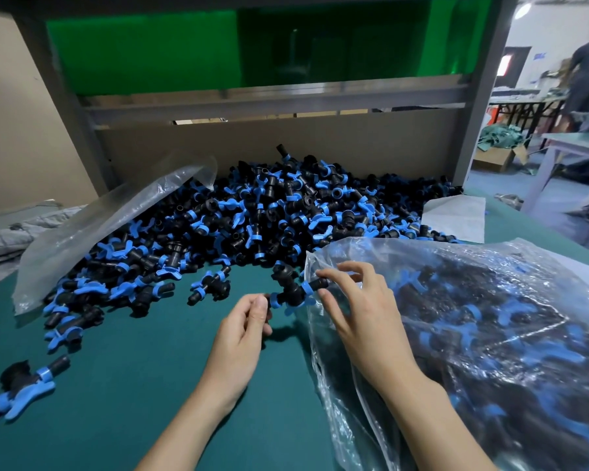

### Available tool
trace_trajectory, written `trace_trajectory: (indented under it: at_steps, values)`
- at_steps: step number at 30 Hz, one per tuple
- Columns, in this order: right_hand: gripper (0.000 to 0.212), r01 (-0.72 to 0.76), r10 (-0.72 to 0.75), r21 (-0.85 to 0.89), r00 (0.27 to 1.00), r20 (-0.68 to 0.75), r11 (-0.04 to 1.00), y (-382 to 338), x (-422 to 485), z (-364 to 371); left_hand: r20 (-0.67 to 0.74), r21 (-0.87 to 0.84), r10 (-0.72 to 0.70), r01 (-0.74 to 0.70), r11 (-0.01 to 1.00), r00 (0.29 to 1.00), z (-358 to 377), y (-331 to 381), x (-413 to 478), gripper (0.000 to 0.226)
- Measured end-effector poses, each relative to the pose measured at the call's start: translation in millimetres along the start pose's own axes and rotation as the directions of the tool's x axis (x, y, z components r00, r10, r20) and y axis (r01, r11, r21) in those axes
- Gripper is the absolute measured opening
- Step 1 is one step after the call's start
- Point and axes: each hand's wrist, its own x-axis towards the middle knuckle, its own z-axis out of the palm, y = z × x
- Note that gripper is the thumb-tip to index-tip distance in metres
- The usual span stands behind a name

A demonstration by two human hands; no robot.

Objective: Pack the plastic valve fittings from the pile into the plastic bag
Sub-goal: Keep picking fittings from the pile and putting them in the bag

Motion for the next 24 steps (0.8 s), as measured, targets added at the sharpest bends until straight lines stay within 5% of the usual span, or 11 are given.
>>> trace_trajectory:
  at_steps: [16,24]
  values:
    - [0.024,-0.005,0.007,-0.031,0.998,0.068,1.000,-2,-1,-1,0.025,-0.164,-0.016,0.020,0.986,1.000,2,7,1,0.014]
    - [0.073,-0.107,0.115,-0.116,0.991,0.066,0.987,-14,1,-5,-0.061,-0.045,0.048,-0.051,0.998,0.997,0,4,-3,0.015]
